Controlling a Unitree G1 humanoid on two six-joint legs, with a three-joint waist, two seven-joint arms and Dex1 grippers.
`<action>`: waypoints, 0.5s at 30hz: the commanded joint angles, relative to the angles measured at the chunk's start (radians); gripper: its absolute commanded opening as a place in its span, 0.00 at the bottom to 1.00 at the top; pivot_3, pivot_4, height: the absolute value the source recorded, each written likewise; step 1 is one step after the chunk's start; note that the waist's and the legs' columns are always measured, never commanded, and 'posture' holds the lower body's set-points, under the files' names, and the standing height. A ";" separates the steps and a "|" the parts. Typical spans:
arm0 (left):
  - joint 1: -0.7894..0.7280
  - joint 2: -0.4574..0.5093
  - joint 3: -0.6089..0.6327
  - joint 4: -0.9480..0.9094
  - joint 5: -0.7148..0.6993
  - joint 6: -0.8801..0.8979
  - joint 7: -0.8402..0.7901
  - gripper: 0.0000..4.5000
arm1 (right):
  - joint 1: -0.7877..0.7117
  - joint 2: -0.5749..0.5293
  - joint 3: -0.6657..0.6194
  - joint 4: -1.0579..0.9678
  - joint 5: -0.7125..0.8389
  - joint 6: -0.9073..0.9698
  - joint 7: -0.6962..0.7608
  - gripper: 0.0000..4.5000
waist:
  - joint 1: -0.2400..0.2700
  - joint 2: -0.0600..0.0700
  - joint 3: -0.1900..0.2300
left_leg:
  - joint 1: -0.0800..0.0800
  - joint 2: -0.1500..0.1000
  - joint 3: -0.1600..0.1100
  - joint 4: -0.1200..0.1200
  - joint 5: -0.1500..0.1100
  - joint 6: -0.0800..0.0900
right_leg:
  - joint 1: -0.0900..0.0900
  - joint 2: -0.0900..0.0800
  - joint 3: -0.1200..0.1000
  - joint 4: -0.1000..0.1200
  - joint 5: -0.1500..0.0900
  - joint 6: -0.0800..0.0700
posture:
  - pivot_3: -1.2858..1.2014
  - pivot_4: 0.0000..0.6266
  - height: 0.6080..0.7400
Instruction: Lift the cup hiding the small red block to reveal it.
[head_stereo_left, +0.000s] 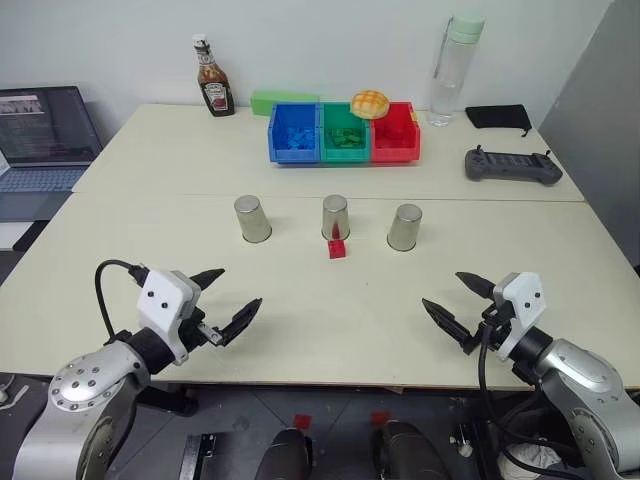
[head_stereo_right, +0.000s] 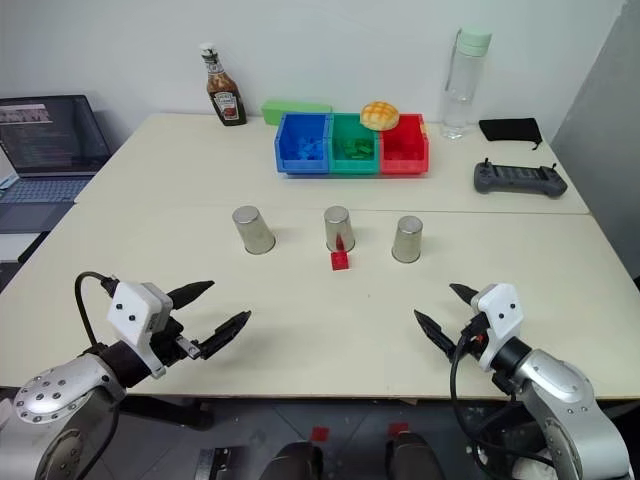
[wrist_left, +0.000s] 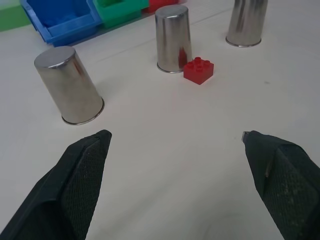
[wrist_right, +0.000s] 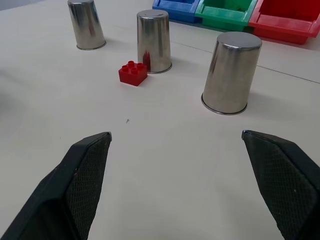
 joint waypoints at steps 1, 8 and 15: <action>-0.008 0.009 0.034 -0.001 -0.010 -0.022 -0.006 1.00 | 0.001 -0.006 -0.017 -0.035 0.016 -0.001 0.005 0.99 | 0.000 0.000 0.000 | 0.000 0.000 0.000 0.000 0.000 0.000 | 0.000 0.000 0.000 0.000 0.000 0.000 | 0.52 0.24 1.00; 0.000 0.008 0.029 0.015 -0.005 -0.043 -0.017 1.00 | 0.001 -0.006 -0.010 -0.041 0.014 0.002 0.003 0.99 | 0.000 0.000 0.000 | 0.000 0.000 0.000 0.000 0.000 0.000 | 0.000 0.000 0.000 0.000 0.000 0.000 | 0.52 0.24 1.00; 0.007 0.012 0.034 0.027 -0.004 -0.056 -0.034 1.00 | -0.018 -0.003 0.005 -0.046 0.011 0.016 -0.006 0.99 | 0.000 0.000 0.000 | 0.000 0.000 0.000 0.000 0.000 0.000 | 0.000 0.000 0.000 0.000 0.000 0.000 | 0.52 0.24 1.00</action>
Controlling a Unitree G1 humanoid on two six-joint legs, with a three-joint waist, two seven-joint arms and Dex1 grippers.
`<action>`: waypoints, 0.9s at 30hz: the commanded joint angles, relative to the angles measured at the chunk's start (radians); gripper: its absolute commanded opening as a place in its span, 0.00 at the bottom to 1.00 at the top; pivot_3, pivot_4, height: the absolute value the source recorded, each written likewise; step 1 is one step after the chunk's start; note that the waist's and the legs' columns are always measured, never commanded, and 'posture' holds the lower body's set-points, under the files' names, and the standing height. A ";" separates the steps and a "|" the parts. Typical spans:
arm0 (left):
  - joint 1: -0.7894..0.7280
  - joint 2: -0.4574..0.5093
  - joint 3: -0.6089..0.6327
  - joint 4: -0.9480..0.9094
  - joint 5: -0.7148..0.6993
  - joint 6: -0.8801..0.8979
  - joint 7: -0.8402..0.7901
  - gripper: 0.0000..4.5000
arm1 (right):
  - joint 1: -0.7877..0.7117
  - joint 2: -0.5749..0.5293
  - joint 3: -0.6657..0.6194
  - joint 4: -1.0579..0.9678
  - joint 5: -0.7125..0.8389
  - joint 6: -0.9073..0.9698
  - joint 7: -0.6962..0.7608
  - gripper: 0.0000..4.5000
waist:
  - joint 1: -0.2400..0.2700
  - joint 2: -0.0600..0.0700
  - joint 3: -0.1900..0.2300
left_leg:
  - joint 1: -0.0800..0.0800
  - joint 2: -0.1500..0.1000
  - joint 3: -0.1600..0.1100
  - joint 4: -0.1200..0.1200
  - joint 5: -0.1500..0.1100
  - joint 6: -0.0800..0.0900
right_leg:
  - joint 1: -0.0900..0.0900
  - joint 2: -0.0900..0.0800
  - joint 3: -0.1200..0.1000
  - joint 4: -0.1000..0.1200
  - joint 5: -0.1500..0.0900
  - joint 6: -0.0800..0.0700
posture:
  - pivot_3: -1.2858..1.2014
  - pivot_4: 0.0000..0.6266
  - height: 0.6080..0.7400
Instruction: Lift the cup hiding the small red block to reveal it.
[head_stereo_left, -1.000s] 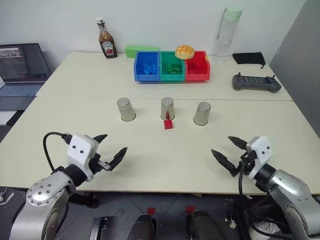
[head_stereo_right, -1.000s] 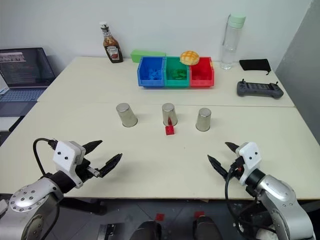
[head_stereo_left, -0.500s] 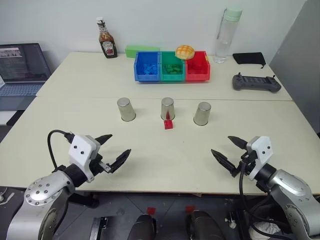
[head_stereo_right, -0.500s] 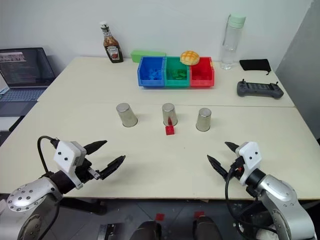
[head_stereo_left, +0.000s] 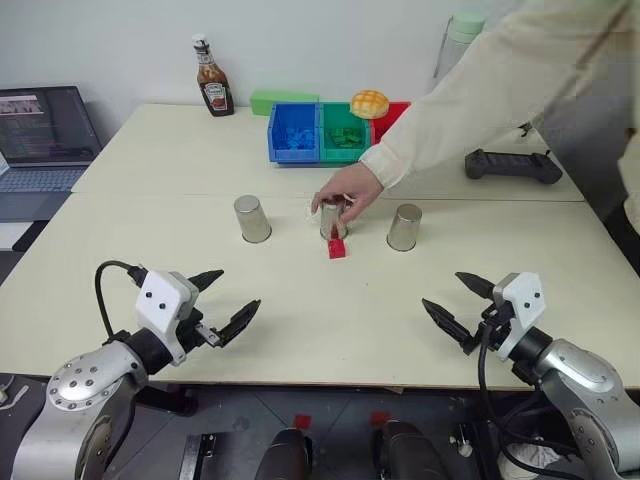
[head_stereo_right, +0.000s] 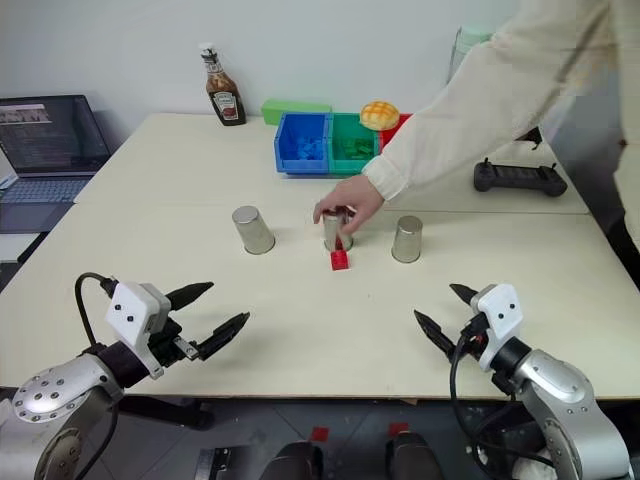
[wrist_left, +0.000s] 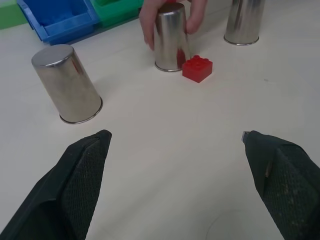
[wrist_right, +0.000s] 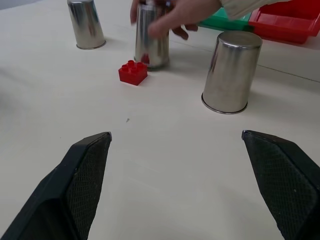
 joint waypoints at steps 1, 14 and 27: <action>0.005 0.013 0.032 -0.012 -0.006 -0.027 -0.014 1.00 | -0.014 -0.003 0.001 -0.045 0.010 0.005 -0.001 0.99 | 0.000 0.000 0.000 | 0.000 0.000 0.000 0.000 0.000 0.000 | 0.000 0.000 0.000 0.000 0.000 0.000 | 0.52 0.24 1.00; 0.008 0.019 0.035 0.025 0.003 -0.057 -0.032 1.00 | -0.003 -0.017 0.006 -0.020 0.001 -0.022 0.035 0.99 | 0.000 0.000 0.000 | 0.000 0.000 0.000 0.000 0.000 0.000 | 0.000 0.000 0.000 0.000 0.000 0.000 | 0.52 0.24 1.00; 0.001 0.021 0.026 0.035 -0.001 -0.065 -0.049 1.00 | 0.005 -0.012 0.017 -0.023 -0.002 -0.028 0.033 0.99 | 0.000 0.000 0.000 | 0.000 0.001 0.000 0.000 0.000 0.000 | 0.000 0.000 0.000 0.000 0.000 0.000 | 0.52 0.24 1.00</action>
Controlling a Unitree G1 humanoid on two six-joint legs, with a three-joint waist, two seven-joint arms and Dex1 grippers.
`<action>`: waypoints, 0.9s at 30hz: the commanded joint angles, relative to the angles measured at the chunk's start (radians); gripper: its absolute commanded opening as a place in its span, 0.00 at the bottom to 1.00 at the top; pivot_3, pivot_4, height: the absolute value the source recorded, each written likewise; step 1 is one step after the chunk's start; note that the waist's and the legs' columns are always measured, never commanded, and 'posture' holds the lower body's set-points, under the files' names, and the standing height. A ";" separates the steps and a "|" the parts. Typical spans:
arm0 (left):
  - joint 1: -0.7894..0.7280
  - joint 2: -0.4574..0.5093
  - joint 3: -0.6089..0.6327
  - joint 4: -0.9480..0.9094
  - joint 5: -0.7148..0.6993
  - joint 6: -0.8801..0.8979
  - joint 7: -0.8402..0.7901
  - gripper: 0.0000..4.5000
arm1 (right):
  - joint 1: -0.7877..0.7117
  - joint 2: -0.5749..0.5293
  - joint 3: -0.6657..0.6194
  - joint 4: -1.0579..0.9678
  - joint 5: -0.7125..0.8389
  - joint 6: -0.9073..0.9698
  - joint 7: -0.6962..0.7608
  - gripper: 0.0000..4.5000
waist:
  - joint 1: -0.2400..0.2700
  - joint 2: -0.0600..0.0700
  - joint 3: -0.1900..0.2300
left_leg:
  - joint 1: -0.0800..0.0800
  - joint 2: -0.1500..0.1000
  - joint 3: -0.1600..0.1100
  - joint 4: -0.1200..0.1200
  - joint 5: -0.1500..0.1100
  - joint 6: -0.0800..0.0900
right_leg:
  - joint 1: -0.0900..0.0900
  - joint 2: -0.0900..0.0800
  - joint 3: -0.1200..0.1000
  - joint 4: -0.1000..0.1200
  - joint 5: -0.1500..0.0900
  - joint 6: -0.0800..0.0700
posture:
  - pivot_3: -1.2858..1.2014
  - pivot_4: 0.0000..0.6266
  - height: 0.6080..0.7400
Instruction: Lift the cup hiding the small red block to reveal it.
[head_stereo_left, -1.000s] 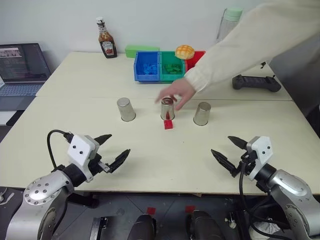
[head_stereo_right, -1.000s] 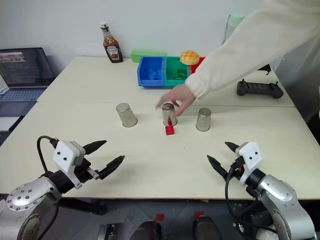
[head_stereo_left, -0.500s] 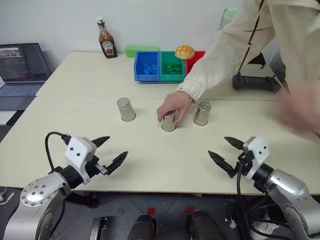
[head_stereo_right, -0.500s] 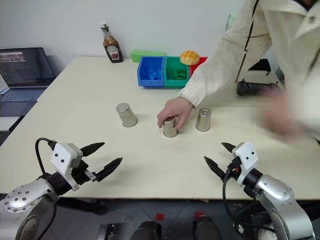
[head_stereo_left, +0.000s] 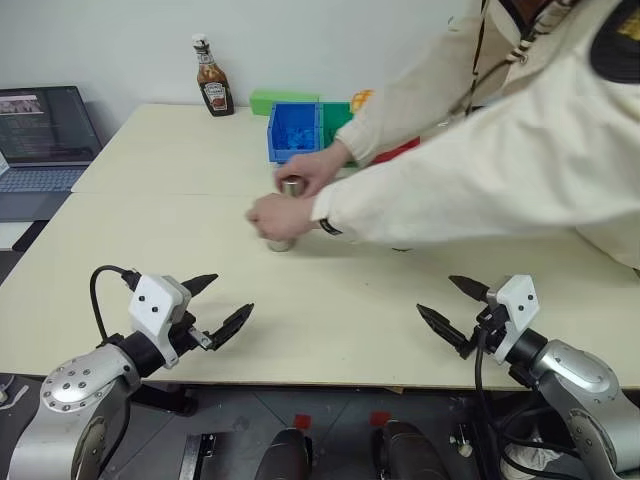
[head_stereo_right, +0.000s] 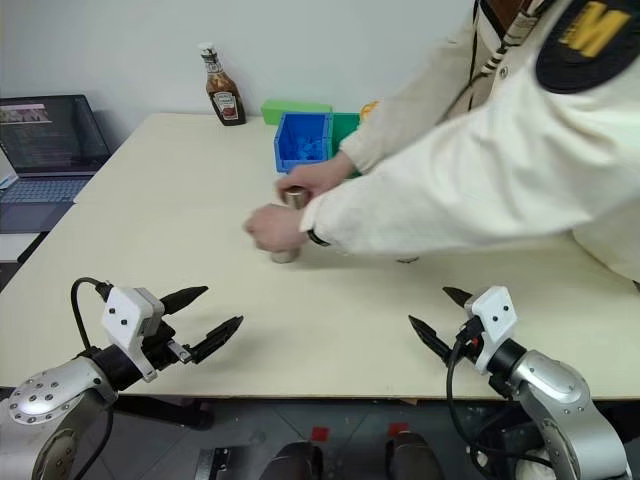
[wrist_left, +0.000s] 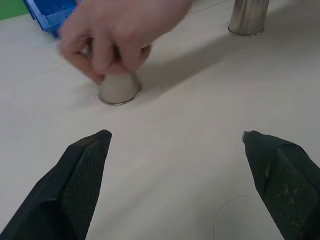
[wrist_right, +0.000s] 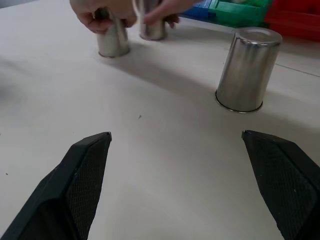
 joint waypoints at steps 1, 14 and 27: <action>-0.010 0.012 0.008 -0.019 -0.004 -0.016 -0.007 1.00 | -0.004 -0.001 -0.002 -0.025 0.004 -0.013 0.005 0.99 | 0.000 0.000 0.000 | 0.000 0.000 0.000 0.000 0.000 0.000 | 0.000 0.000 0.000 0.000 0.000 0.000 | 0.52 0.24 1.00; -0.015 0.004 0.010 -0.031 0.009 0.025 0.050 1.00 | -0.068 0.005 0.012 -0.031 0.014 0.030 -0.014 0.99 | 0.000 0.000 0.000 | 0.000 0.000 0.000 0.000 0.000 0.000 | 0.000 0.000 0.000 0.000 0.000 0.000 | 0.52 0.24 1.00; -0.087 0.036 0.060 0.012 0.012 0.082 0.104 1.00 | -0.151 0.019 0.038 -0.036 0.036 0.087 -0.022 0.99 | -0.001 0.000 0.000 | 0.000 0.000 -0.001 -0.001 0.000 0.000 | 0.000 0.000 -0.001 0.000 0.000 0.000 | 0.52 0.24 1.00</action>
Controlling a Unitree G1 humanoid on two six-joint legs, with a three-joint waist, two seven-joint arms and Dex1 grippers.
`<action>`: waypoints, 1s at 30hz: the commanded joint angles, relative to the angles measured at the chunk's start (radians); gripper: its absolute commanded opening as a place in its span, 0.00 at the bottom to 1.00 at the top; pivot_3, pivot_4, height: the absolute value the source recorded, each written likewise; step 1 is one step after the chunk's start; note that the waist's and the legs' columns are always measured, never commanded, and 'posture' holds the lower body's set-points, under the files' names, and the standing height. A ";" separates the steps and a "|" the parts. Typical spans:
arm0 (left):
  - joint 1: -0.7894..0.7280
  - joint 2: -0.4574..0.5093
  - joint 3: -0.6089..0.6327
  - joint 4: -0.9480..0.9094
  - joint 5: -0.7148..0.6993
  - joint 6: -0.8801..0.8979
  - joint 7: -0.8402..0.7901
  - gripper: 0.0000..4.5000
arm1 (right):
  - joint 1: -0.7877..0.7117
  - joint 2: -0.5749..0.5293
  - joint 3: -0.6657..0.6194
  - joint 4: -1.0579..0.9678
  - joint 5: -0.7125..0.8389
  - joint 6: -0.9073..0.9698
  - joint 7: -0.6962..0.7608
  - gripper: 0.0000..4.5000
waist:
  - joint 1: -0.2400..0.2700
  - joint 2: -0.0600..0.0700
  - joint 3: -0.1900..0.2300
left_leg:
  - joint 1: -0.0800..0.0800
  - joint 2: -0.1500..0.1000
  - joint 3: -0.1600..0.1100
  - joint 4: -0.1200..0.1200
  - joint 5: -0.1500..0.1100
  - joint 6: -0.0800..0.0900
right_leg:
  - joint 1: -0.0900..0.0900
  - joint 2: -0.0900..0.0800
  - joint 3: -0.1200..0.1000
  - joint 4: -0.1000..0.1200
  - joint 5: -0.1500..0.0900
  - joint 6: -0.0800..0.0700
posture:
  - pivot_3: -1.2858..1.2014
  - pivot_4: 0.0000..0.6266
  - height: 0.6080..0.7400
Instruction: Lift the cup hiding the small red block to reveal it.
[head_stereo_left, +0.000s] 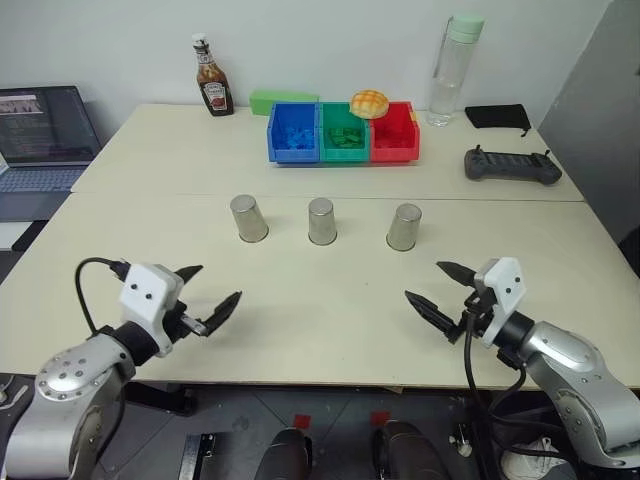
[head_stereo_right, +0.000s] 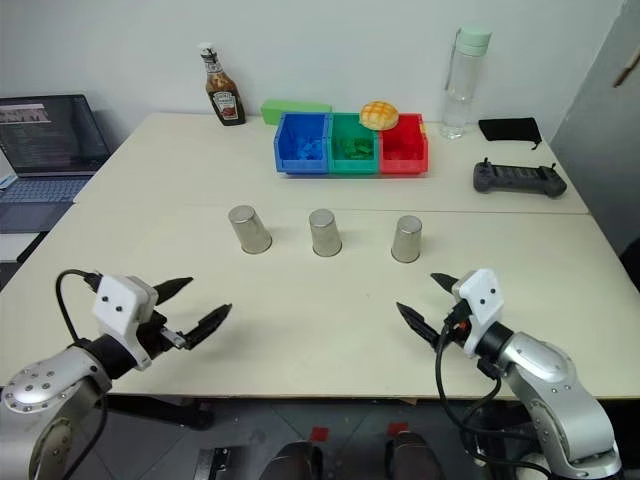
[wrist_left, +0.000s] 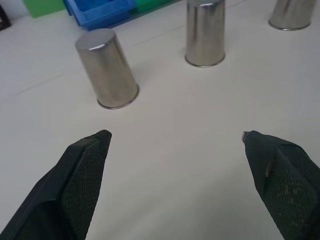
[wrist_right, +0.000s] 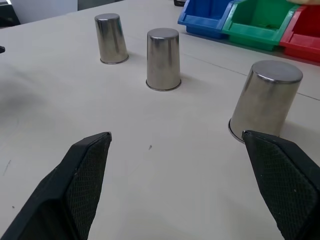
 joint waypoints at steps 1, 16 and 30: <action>-0.034 0.002 0.024 -0.004 -0.017 0.011 0.016 1.00 | -0.018 0.001 -0.005 -0.035 0.016 0.002 -0.002 0.99 | 0.000 0.000 0.000 | 0.000 0.000 0.000 0.000 0.000 0.000 | 0.000 0.000 0.000 0.000 0.000 0.000 | 0.52 0.24 1.00; -0.471 0.011 -0.165 0.443 0.111 -0.006 0.025 1.00 | -0.135 -0.119 0.038 -0.137 0.201 0.149 0.132 0.99 | 0.000 -0.001 0.001 | -0.001 -0.002 0.001 0.000 0.000 0.000 | -0.001 0.000 -0.002 0.000 0.001 -0.001 | 0.52 0.24 1.00; -0.633 -0.036 -0.235 0.657 0.160 -0.075 -0.009 1.00 | -0.135 -0.110 0.073 -0.098 0.138 0.087 0.136 0.99 | 0.000 -0.001 0.001 | -0.012 -0.003 0.000 0.003 0.000 0.000 | -0.009 -0.001 -0.003 0.001 0.003 -0.005 | 0.52 0.24 1.00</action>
